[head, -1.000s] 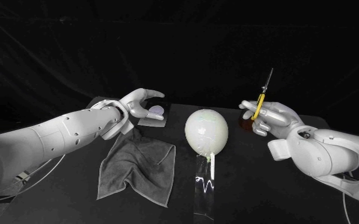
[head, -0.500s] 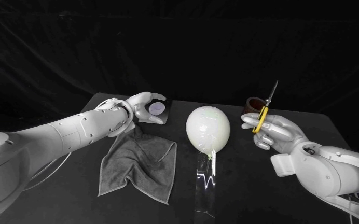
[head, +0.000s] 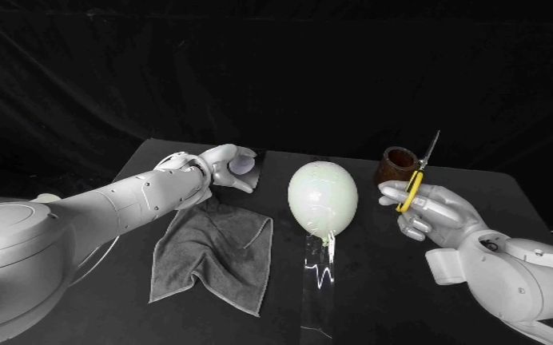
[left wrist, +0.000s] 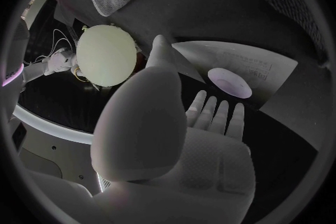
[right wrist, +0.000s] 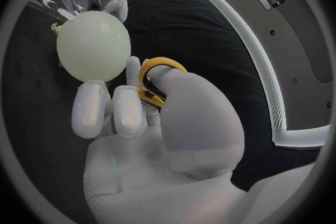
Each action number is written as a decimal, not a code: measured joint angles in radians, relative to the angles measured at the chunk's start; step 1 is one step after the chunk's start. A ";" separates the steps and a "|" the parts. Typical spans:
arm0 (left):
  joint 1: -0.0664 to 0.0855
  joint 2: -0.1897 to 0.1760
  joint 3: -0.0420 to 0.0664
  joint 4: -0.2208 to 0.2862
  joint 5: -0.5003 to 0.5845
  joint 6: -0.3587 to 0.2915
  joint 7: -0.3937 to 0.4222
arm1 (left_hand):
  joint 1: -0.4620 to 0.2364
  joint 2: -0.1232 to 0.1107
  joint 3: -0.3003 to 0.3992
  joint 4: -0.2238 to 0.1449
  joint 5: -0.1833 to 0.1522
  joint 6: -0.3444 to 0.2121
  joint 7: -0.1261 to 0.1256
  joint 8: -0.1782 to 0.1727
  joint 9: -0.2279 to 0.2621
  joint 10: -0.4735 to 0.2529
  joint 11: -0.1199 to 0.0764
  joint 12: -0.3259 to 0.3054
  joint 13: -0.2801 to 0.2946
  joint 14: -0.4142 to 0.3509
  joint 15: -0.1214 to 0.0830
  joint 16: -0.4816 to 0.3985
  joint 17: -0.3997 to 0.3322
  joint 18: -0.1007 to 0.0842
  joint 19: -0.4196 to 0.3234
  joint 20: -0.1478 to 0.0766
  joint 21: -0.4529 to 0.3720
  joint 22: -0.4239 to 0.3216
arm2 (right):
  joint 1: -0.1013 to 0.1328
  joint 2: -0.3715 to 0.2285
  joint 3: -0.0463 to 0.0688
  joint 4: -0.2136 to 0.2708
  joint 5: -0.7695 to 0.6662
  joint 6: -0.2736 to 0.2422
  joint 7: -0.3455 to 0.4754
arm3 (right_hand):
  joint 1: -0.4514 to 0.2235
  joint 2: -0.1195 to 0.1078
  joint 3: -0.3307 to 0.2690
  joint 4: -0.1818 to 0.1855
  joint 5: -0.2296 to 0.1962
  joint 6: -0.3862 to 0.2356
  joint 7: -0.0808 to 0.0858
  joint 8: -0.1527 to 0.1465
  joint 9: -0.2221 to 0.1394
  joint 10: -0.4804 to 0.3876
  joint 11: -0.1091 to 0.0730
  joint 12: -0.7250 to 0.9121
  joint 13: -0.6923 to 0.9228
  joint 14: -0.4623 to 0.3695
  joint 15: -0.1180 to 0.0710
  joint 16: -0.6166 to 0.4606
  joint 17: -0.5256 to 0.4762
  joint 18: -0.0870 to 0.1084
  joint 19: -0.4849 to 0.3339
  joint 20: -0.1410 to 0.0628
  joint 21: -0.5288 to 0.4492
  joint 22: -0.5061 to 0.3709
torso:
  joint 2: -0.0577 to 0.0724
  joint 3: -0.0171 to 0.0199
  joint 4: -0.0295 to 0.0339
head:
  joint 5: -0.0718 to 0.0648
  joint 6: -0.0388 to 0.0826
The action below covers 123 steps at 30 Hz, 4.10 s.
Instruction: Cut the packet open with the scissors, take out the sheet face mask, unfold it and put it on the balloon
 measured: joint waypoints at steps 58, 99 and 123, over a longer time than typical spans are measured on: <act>0.029 0.058 0.015 -0.073 -0.121 0.143 -0.125 | -0.041 -0.007 -0.055 0.014 -0.001 -0.198 -0.017 0.009 -0.057 -0.226 0.031 0.000 -0.010 -0.189 -0.002 -0.002 -0.059 -0.004 -0.172 -0.040 -0.070 -0.022 | -0.001 -0.020 0.000 0.017 -0.030 -0.027 -0.007 | -0.002 0.002 0.006 -0.014 0.000 0.006 -0.006 -0.004 0.001 0.000 0.000 -0.013 -0.004 0.004 -0.003 -0.001 -0.009 -0.009 0.000 0.000 -0.001 0.000 | 0.020 -0.0031 -0.0006 | -0.002 -0.006; 0.040 0.036 0.012 -0.058 -0.075 0.057 -0.111 | 0.219 0.261 0.290 -0.088 -0.005 0.300 0.038 0.209 0.113 0.384 -0.027 0.088 0.024 0.329 -0.084 0.170 -0.039 0.001 0.238 -0.134 0.086 -0.013 | 0.000 -0.024 0.000 0.019 -0.035 -0.040 -0.008 | -0.009 0.009 0.014 -0.019 0.000 0.009 -0.002 -0.004 0.001 0.003 0.003 -0.015 -0.003 0.004 -0.003 -0.001 -0.013 0.000 0.000 0.000 -0.005 0.000 | 0.022 -0.0023 0.0004 | 0.013 -0.002; 0.015 -0.074 0.028 0.149 0.185 -0.032 -0.010 | 0.092 0.228 0.684 -0.045 -0.006 0.452 0.050 0.248 0.096 0.655 -0.001 0.023 0.018 0.585 -0.037 0.194 0.085 0.105 0.546 -0.002 0.142 0.037 | 0.022 -0.001 0.001 -0.047 -0.181 -0.042 -0.020 | -0.009 0.009 0.014 -0.019 0.000 0.009 -0.002 -0.004 0.000 0.003 0.003 -0.017 -0.002 0.002 -0.001 -0.007 -0.020 -0.001 -0.004 -0.004 -0.016 -0.002 | 0.013 0.0020 0.0012 | 0.002 0.032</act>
